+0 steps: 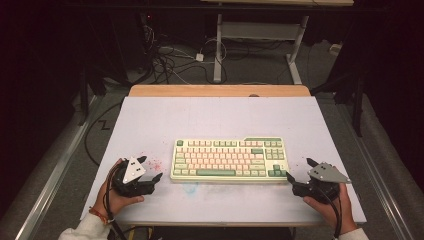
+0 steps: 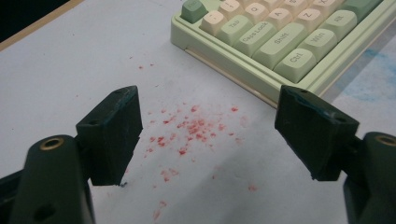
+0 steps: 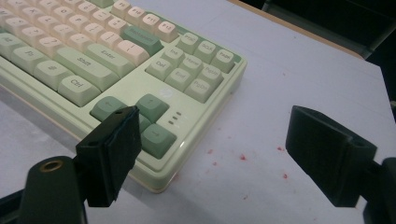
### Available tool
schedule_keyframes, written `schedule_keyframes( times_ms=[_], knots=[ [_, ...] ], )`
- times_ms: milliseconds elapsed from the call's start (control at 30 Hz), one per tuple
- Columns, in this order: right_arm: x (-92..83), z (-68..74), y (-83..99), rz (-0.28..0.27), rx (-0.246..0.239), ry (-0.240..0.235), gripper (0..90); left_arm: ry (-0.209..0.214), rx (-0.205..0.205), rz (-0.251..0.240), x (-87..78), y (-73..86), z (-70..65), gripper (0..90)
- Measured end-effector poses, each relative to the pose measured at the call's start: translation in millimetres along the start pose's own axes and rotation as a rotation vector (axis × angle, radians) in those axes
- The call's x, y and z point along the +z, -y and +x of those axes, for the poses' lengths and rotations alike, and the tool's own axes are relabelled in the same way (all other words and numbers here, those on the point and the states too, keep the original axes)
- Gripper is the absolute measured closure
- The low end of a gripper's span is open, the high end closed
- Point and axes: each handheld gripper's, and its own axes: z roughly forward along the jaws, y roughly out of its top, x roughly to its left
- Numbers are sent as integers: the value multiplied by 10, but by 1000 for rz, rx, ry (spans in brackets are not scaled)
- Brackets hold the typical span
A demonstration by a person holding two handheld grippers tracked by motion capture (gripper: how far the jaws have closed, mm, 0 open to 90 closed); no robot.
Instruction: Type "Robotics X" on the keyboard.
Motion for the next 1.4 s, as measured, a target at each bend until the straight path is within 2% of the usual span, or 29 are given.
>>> schedule_keyframes(
  times_ms=[67,133,200,233,333,433,500,567,667,800,867,900,967,1100,1267,1400],
  knots=[
    [-4,-7,5,0,0,1,186,-2,1,-1,-3,0,-4,218],
    [-13,-10,2,-4,2,2,186,4,-18,-3,-20,7,-18,219],
    [-24,-4,-12,-12,-1,2,186,-4,-7,-10,-25,5,-13,219],
    [-28,0,-19,-15,-1,3,186,-2,-22,-5,-26,7,-23,219],
    [-30,12,-36,-18,-4,2,186,-9,-9,-14,-37,15,-17,233],
    [-31,18,-44,-22,-6,1,186,-21,-36,-5,-50,23,0,233],
    [-26,25,-44,-19,-1,-1,186,-10,-39,-4,-52,25,3,230],
    [-26,31,-51,-20,-1,-4,186,1,-22,5,-45,26,-8,220],
    [-25,33,-55,-23,-6,-4,186,18,-17,7,-44,11,-12,216],
    [-15,36,-44,-16,-1,-8,186,43,-37,-3,-45,-17,2,222],
    [-8,42,-43,-14,-9,-12,186,65,-42,9,-31,-27,5,265],
    [-4,44,-44,-14,-12,-13,186,63,-30,16,-25,-32,-3,308],
    [-2,53,-44,-11,-12,-15,186,86,-31,11,-20,-44,-7,415],
    [0,66,-44,-9,-15,-20,185,106,-23,4,-21,-80,-17,555],
    [10,73,-42,-5,-21,-25,185,115,-7,23,-5,-114,-36,678],
    [16,90,-40,3,-27,-32,185,127,13,20,-7,-157,-60,820]
  ],
)
